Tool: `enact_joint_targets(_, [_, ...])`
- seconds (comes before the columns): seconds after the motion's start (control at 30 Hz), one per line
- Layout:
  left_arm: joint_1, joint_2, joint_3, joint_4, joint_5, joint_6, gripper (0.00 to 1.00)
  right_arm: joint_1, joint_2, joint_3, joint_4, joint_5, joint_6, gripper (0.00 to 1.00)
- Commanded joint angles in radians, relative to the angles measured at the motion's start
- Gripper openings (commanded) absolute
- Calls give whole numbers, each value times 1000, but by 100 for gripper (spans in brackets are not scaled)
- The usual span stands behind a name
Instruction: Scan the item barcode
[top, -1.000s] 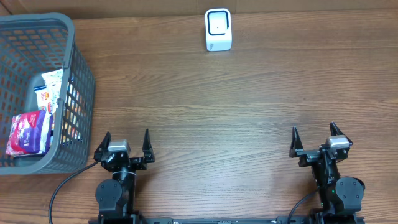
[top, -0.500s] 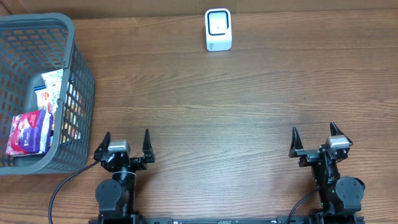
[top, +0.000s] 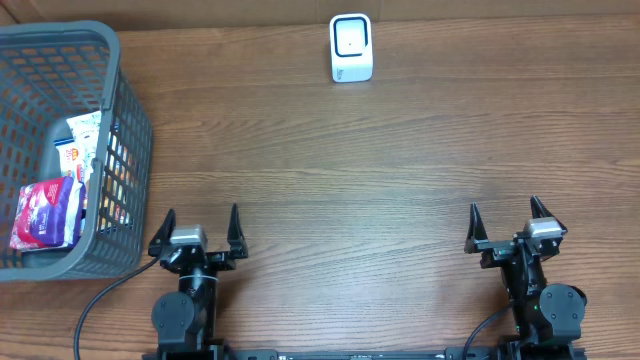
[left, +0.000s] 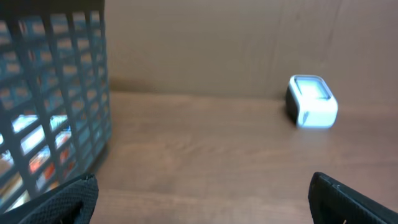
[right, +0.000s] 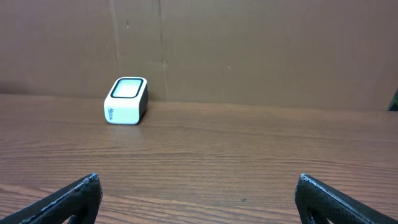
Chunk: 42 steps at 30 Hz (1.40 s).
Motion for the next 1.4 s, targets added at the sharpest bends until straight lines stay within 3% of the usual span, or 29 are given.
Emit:
enact_joint_targets(0.0, [2,-9,-5,54,176,-193,100,5,-10,-10,8,6,-1,100])
enact_joint_targets(0.13, [2,-9,-4,156,335,-333,100,5,-10,-10,8,6,-1,100])
enact_joint_targets(0.2, [2,-9,1,277,459,-326,100,5,-10,-10,8,7,-1,100])
enact_joint_targets(0.3, [4,-9,71,353,479,-299,100,5,-10,-10,8,7,-1,100])
enact_joint_targets(0.47, [4,64,410,14,283,-154,100,5,-10,-10,8,6,-1,100])
enact_joint_targets(0.6, [4,360,842,-417,285,13,100,5,-10,-10,8,7,-1,100])
enact_joint_targets(0.73, [5,652,1217,-731,258,191,100,5,-10,-10,8,7,-1,100])
enact_joint_targets(0.83, [8,963,1635,-1035,117,190,100,5,-10,-10,8,6,-1,100])
enact_joint_targets(0.97, [85,1365,2239,-1402,105,146,100,5,-10,-10,8,6,-1,100])
enact_joint_targets(1.1, [217,1540,2492,-1485,109,45,100,5,-10,-10,8,6,-1,100])
enact_joint_targets(1.23, [393,1589,2502,-1495,117,-94,100,5,-10,-10,8,6,-1,100])
enact_joint_targets(1.37, [613,1633,2499,-1522,269,-142,100,5,-10,-10,8,6,-1,100])
